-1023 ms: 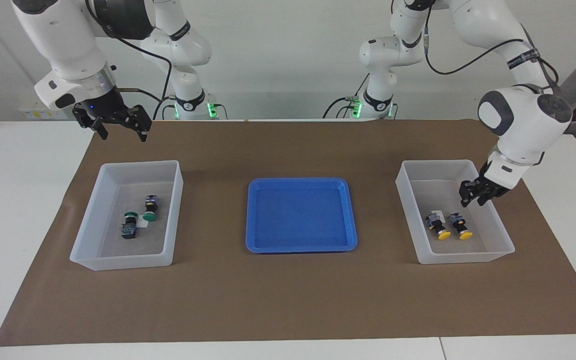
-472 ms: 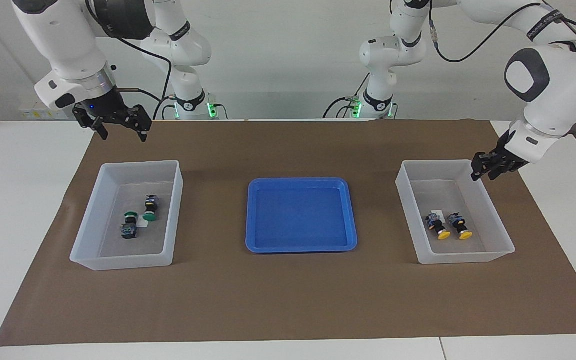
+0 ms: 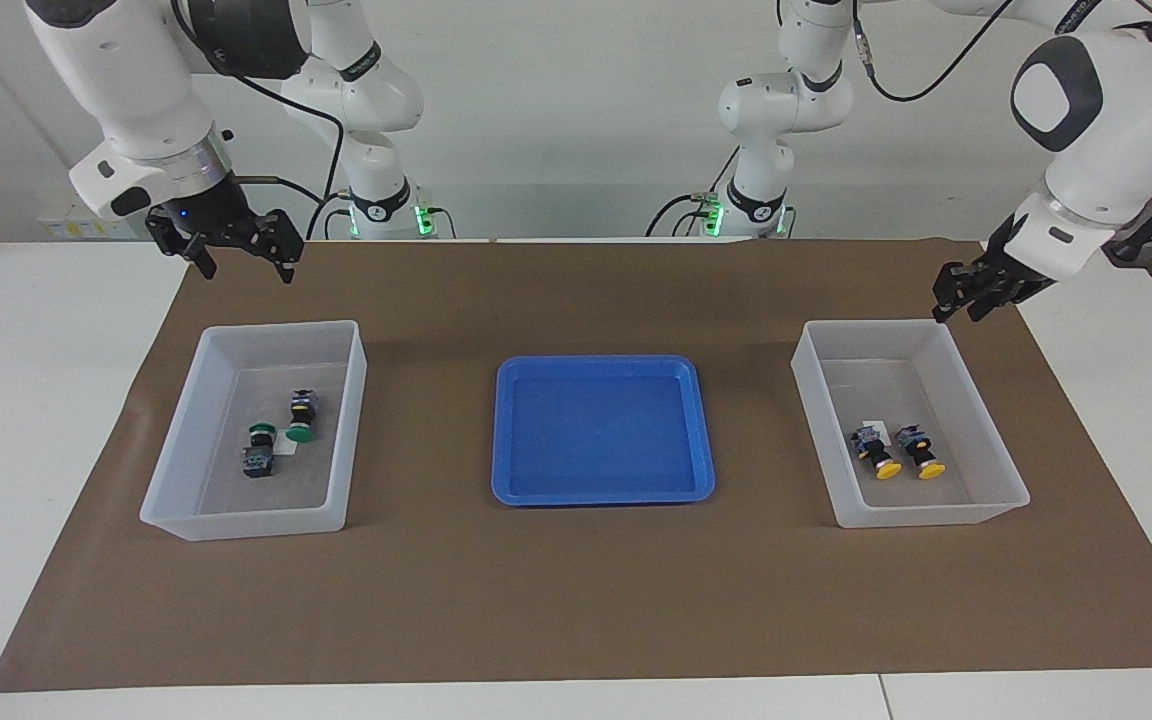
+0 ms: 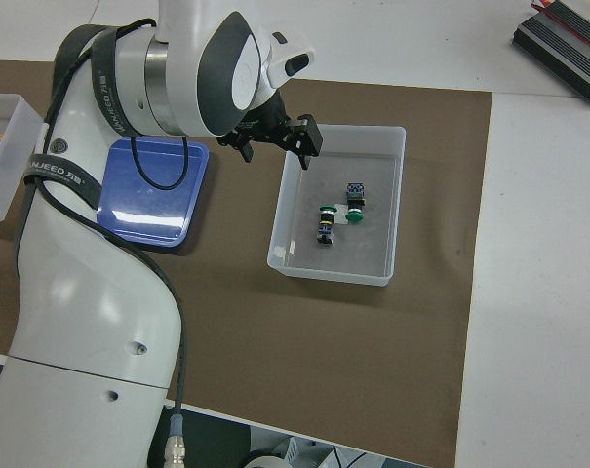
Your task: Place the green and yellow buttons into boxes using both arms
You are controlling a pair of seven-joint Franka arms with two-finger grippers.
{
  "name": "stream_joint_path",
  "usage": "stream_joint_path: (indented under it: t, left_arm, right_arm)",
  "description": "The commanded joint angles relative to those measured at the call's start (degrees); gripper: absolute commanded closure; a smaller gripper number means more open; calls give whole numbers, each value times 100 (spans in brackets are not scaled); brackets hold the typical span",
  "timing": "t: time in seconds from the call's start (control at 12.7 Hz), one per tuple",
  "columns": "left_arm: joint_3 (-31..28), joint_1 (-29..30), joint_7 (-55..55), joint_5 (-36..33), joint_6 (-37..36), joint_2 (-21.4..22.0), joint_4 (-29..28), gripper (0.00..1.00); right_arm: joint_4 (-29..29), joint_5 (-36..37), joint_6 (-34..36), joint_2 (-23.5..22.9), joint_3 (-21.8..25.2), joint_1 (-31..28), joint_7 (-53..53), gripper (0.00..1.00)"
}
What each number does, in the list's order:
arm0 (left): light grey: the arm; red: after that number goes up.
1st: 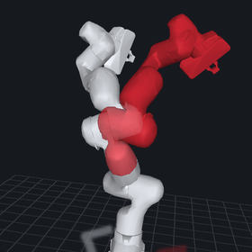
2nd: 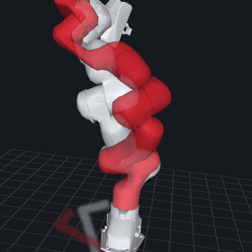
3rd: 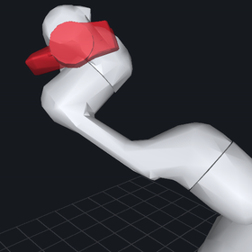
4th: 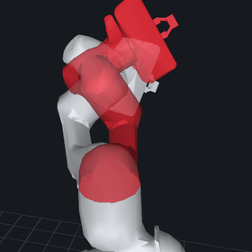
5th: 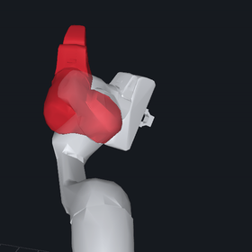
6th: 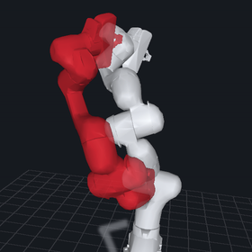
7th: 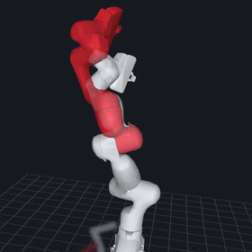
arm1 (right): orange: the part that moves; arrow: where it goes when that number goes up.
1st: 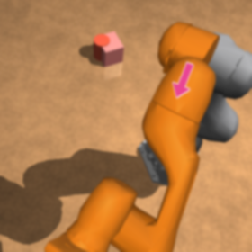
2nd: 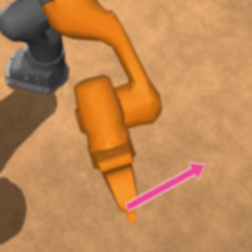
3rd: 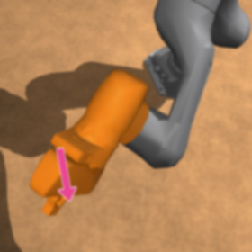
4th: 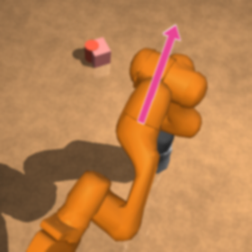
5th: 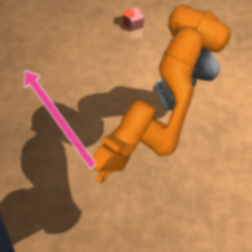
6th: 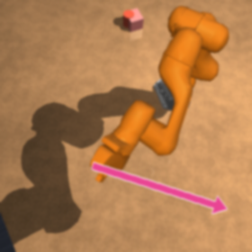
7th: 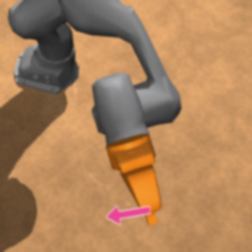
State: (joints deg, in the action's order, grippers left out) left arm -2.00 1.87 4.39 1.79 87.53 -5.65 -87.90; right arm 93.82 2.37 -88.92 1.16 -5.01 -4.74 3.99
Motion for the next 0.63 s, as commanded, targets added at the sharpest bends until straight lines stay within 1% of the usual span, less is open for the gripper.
stream_joint_path:
  t: [0.0,0.16,0.39,0.55]
  left_arm:
    - [-38,-99,-69,-30,-594,90,351,49]
    - [-38,-108,-70,-160,-921,125,519,48]
    - [24,-283,-78,-337,-1290,239,537,46]
    - [50,-563,-165,-355,-1431,300,528,45]
  right_arm:
    - [137,-106,-37,139,-35,-44,32,0]
    - [137,-106,-28,139,-35,-53,32,0]
    - [137,-106,-28,130,-35,-53,32,0]
    - [137,-106,-37,130,-35,-53,32,0]
